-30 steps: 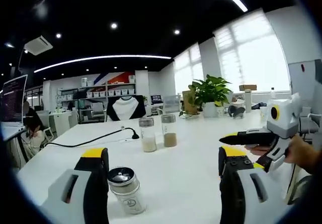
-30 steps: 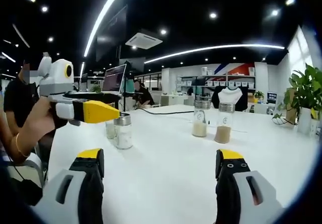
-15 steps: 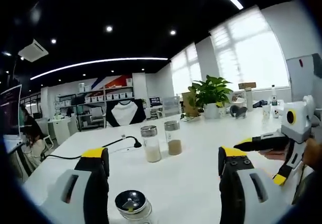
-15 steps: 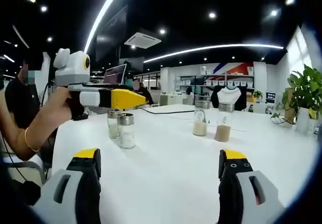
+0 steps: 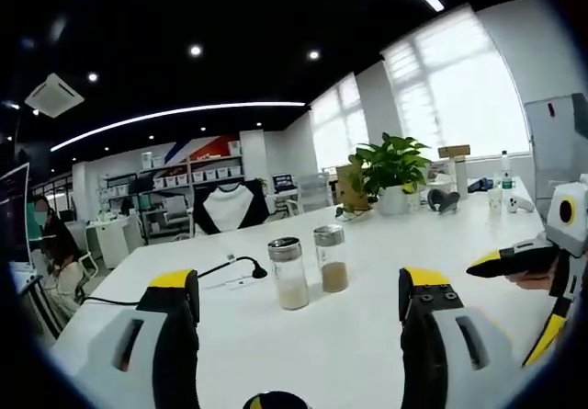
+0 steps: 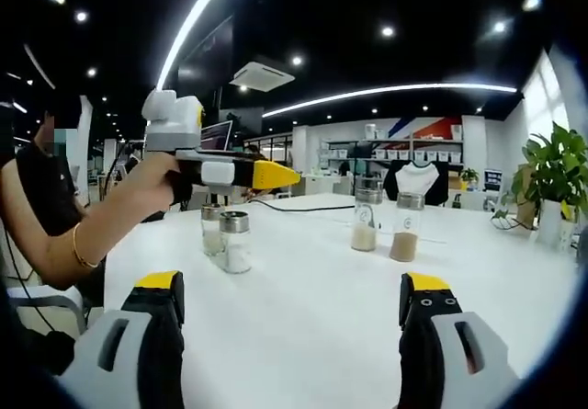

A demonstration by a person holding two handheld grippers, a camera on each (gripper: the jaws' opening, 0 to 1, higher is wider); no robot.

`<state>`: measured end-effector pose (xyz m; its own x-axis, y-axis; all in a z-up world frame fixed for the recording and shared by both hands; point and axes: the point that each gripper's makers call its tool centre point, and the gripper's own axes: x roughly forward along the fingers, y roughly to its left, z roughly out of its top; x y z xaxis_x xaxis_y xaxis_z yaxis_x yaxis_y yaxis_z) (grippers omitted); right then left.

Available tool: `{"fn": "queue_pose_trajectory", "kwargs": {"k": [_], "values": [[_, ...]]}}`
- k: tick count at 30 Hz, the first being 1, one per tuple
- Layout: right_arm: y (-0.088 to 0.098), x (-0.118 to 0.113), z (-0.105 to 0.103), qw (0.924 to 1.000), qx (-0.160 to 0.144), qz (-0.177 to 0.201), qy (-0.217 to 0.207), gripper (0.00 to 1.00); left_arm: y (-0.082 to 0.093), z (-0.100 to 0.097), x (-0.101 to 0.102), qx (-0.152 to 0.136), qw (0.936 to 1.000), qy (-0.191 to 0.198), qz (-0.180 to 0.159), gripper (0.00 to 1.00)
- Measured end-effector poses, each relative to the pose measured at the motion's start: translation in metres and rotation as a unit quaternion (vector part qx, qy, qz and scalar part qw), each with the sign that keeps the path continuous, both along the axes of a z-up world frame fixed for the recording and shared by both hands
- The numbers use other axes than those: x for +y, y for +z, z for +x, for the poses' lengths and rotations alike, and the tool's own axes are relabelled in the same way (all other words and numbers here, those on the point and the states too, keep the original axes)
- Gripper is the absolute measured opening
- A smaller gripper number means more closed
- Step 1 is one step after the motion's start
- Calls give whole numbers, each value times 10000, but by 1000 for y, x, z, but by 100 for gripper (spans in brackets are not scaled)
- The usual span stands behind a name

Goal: Rotate the seasoning bottle until the label or dispensing opening points toward the visible target arrow and the bottle remains upright within the marked orientation range

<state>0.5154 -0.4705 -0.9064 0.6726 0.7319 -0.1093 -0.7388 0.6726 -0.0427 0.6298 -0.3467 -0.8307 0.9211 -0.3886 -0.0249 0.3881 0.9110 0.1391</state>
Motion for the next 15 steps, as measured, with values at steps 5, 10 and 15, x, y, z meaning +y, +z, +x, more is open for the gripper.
{"fn": "queue_pose_trajectory", "kwargs": {"k": [5, 10, 15], "values": [[-4, 0, -2, 10000, 56, 6, -9, 100, 3, 14, -5, 47, 9999, -147, -6, 92], [-4, -1, -4, 9999, 66, 85, -35, 100, 12, 29, -7, 82, 9999, -142, 18, 96], [-5, -3, -2, 9998, 100, 113, -102, 100, 27, 42, -5, 8, 9998, -107, -150, 97]]}}
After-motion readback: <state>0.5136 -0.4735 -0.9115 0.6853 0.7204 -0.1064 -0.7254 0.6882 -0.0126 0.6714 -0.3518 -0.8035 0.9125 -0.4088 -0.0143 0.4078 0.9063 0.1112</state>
